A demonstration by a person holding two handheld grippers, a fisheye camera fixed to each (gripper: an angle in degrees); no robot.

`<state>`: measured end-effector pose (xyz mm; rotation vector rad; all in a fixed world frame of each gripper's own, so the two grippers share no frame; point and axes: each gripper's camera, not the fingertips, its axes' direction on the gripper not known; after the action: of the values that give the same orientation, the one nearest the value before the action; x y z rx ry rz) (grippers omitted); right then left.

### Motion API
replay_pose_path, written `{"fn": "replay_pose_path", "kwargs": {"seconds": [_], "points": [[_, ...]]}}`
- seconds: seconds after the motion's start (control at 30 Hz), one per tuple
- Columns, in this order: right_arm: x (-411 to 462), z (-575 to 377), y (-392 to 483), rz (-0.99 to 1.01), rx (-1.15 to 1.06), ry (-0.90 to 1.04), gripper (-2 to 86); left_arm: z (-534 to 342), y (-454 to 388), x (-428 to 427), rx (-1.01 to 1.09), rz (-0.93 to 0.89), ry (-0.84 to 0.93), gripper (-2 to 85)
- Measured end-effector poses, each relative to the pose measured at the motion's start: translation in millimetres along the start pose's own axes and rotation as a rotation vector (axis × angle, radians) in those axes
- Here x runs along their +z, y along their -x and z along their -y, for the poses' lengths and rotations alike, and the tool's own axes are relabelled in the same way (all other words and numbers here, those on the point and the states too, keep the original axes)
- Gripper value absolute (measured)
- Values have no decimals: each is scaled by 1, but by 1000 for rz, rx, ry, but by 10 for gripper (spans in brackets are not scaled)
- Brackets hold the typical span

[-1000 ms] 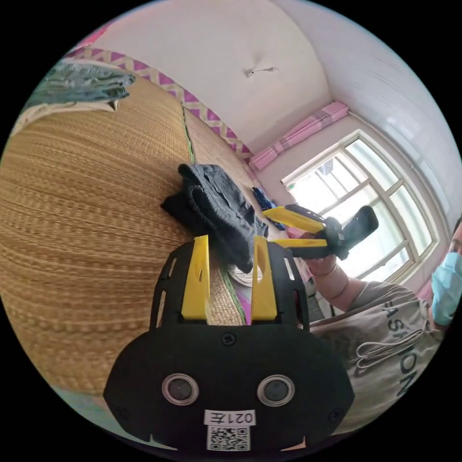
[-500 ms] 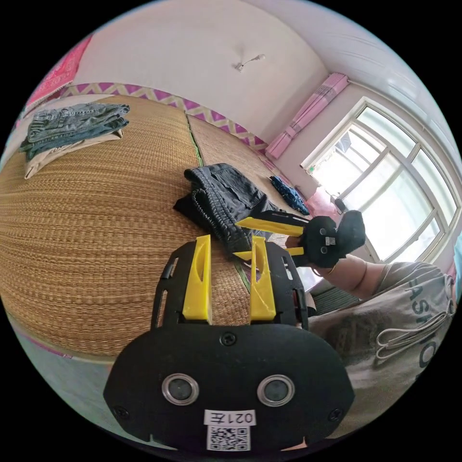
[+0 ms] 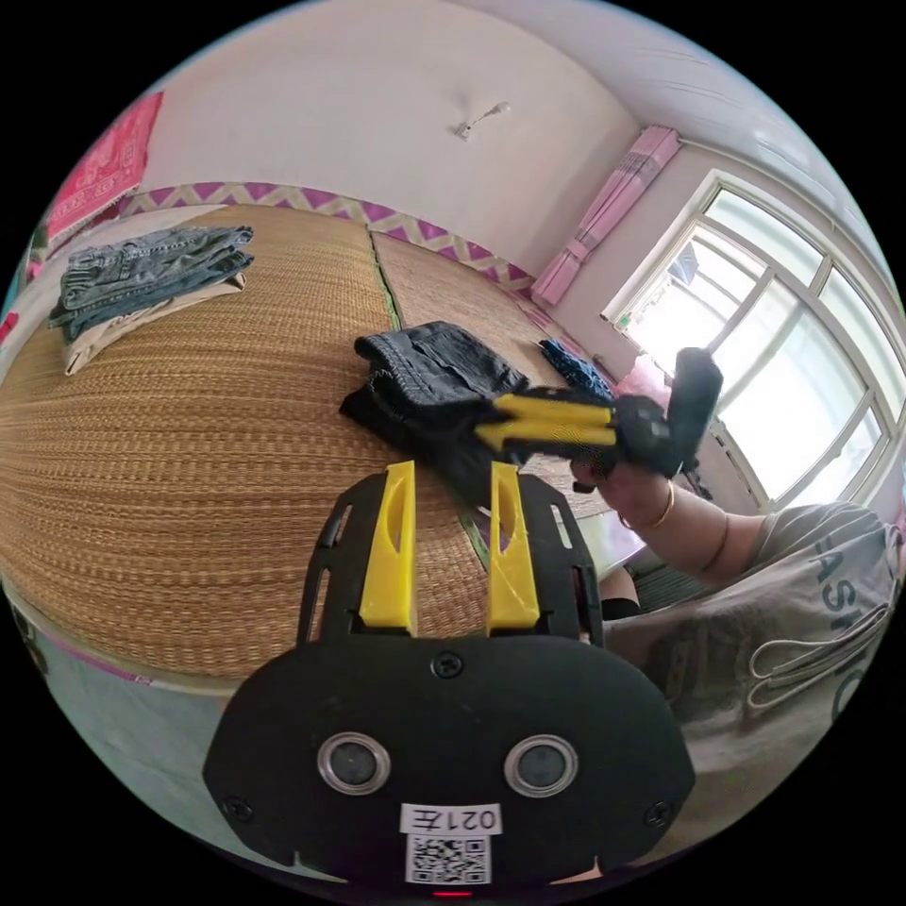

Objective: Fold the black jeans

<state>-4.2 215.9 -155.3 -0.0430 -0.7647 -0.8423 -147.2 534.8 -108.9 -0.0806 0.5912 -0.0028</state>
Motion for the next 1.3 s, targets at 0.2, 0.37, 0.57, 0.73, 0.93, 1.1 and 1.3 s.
{"fn": "replay_pose_path", "kwargs": {"seconds": [0.2, 0.37, 0.57, 0.73, 0.93, 1.1, 1.3], "points": [[-37, -79, -130, -57, 321, -223, 48, 95, -41, 20, 57, -39, 38, 113], [-76, -164, -207, -196, 523, -346, 47, 176, -69, 74, 81, 36, 148, 122], [-107, -322, -300, -290, 821, -391, 45, 265, -77, 136, 276, 248, 394, 32], [-58, -481, -325, -256, 1063, -258, 43, 350, -79, 172, 434, 283, 512, -6], [9, -638, -271, -92, 1160, -353, 50, 429, -62, 202, 530, 250, 617, -8], [26, -708, -222, -113, 1158, -433, 55, 449, -85, 173, 533, 107, 403, 14], [45, -686, -146, -306, 967, -370, 50, 400, -199, 267, 801, 130, 394, 85]]}}
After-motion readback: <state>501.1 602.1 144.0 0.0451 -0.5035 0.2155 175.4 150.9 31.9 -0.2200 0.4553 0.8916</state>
